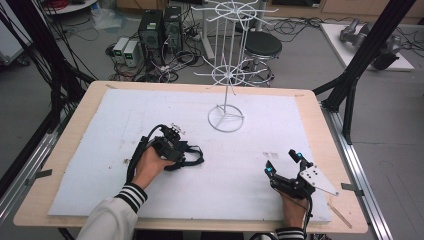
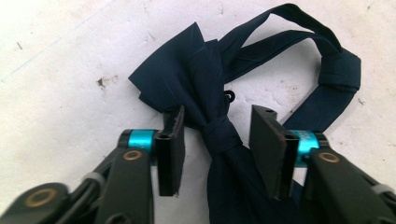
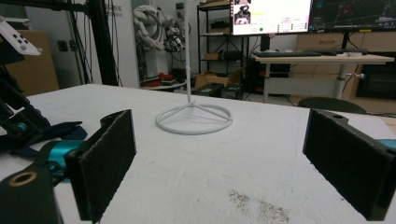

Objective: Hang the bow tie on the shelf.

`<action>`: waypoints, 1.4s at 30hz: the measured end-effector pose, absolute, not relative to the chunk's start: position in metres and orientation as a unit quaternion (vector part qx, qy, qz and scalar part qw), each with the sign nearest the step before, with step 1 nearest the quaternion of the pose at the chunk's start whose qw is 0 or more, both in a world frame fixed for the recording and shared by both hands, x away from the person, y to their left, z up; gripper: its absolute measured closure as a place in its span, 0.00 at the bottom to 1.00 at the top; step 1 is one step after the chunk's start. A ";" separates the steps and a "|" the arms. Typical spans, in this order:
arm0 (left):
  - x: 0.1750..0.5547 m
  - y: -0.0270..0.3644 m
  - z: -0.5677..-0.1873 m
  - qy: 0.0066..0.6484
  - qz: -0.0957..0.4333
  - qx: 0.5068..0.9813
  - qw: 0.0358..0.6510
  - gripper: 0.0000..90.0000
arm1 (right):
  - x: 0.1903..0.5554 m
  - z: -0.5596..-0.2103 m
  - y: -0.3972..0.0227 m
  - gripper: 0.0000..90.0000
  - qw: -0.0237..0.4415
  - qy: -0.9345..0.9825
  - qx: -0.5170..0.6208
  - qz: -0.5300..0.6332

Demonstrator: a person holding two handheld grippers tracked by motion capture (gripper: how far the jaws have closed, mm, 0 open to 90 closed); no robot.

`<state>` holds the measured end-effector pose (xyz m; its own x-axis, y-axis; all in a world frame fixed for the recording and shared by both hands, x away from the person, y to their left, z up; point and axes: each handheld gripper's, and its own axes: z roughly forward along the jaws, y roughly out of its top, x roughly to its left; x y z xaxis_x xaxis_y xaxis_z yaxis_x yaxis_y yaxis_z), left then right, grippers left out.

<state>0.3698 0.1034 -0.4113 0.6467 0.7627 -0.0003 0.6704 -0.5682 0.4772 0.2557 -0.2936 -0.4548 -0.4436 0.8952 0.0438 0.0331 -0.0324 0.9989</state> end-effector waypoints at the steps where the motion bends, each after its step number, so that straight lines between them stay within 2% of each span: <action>1: 0.370 0.103 -0.411 0.406 0.106 0.879 0.225 0.65 | 0.256 -0.455 -0.294 0.10 0.357 0.597 0.389 0.604; 5: 0.369 0.101 -0.411 0.401 0.112 0.883 0.218 0.69 | 0.256 -0.455 -0.293 0.10 0.357 0.597 0.389 0.604; 11: 0.367 0.096 -0.413 0.392 0.129 0.887 0.206 0.70 | 0.256 -0.455 -0.293 0.10 0.358 0.597 0.388 0.605; 20: 0.367 0.096 -0.413 0.394 0.122 0.889 0.200 0.77 | 0.256 -0.455 -0.294 0.10 0.357 0.597 0.389 0.604; 22: 0.367 0.096 -0.414 0.391 0.124 0.890 0.199 0.81 | 0.256 -0.455 -0.293 0.10 0.357 0.597 0.389 0.605; 28: 0.366 0.095 -0.413 0.390 0.127 0.889 0.203 0.82 | 0.256 -0.455 -0.293 0.10 0.355 0.597 0.390 0.605; 42: 0.364 0.104 -0.402 0.370 0.133 0.879 0.269 0.82 | 0.256 -0.455 -0.293 0.10 0.355 0.597 0.390 0.605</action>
